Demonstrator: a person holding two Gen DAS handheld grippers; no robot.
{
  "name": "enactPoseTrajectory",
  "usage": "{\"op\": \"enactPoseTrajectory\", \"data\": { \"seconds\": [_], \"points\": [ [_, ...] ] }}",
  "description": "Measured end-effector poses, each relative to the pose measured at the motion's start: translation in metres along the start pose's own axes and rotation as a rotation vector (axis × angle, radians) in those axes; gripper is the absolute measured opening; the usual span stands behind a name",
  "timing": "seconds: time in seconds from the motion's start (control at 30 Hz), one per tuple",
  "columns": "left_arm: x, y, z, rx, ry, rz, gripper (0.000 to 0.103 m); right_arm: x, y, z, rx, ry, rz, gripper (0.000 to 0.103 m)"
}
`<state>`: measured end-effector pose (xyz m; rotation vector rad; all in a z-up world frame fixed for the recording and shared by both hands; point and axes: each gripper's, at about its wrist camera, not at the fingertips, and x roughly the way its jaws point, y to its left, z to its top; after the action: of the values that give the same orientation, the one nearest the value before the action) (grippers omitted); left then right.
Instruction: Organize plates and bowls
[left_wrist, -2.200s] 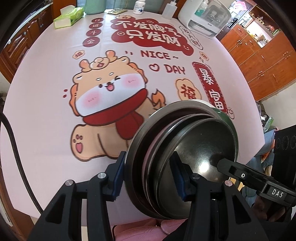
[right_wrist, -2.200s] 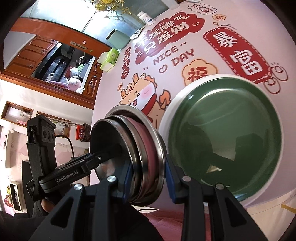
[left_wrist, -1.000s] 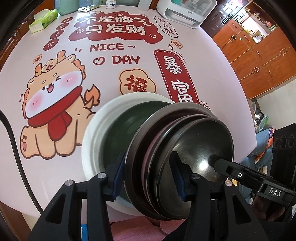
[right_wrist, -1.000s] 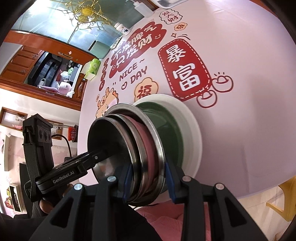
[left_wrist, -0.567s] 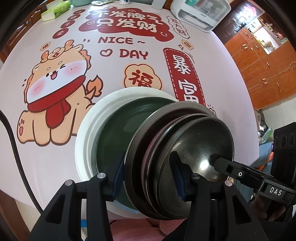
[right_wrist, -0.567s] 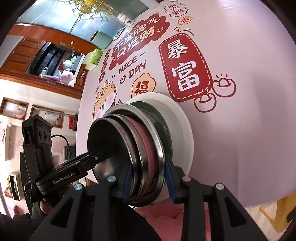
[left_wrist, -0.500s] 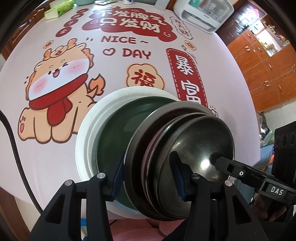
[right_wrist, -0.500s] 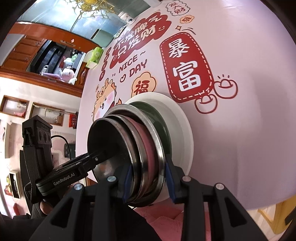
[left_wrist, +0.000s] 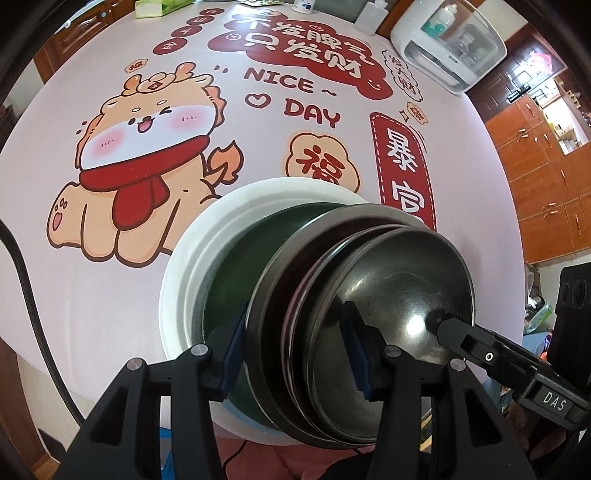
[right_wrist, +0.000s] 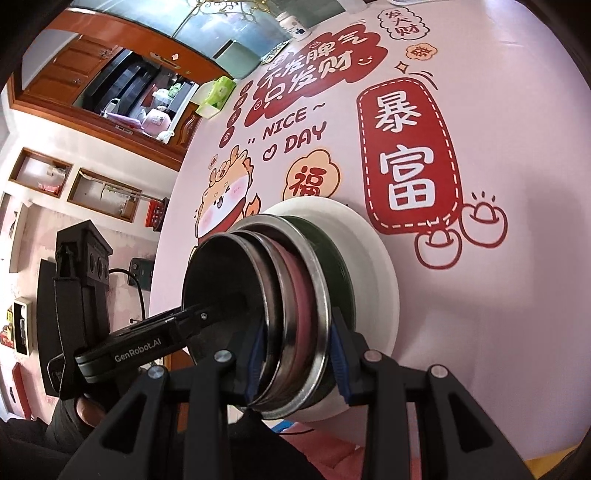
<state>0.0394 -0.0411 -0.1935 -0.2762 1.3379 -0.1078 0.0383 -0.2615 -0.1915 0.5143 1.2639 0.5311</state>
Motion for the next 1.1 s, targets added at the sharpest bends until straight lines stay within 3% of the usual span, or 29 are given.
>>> {"op": "enactPoseTrajectory", "data": {
  "seconds": [0.13, 0.57, 0.7, 0.9, 1.1],
  "points": [
    [-0.008, 0.000, -0.004, -0.001, -0.033, 0.040, 0.047, 0.001, 0.006, 0.000, -0.012, -0.009, -0.017, 0.034],
    [-0.032, 0.008, -0.011, 0.029, -0.127, 0.029, 0.055, -0.007, 0.022, -0.011, -0.042, -0.109, -0.148, 0.035],
    [-0.043, 0.016, -0.017, 0.030, -0.161, 0.013, 0.058, -0.013, 0.025, -0.020, 0.009, -0.165, -0.204, 0.047],
    [-0.062, 0.029, -0.035, 0.036, -0.199, 0.028, 0.058, -0.022, 0.033, -0.043, 0.081, -0.239, -0.247, 0.050],
    [-0.089, 0.033, -0.059, 0.093, -0.255, 0.066, 0.064, -0.030, 0.062, -0.068, 0.031, -0.281, -0.293, 0.053]
  ]
}}
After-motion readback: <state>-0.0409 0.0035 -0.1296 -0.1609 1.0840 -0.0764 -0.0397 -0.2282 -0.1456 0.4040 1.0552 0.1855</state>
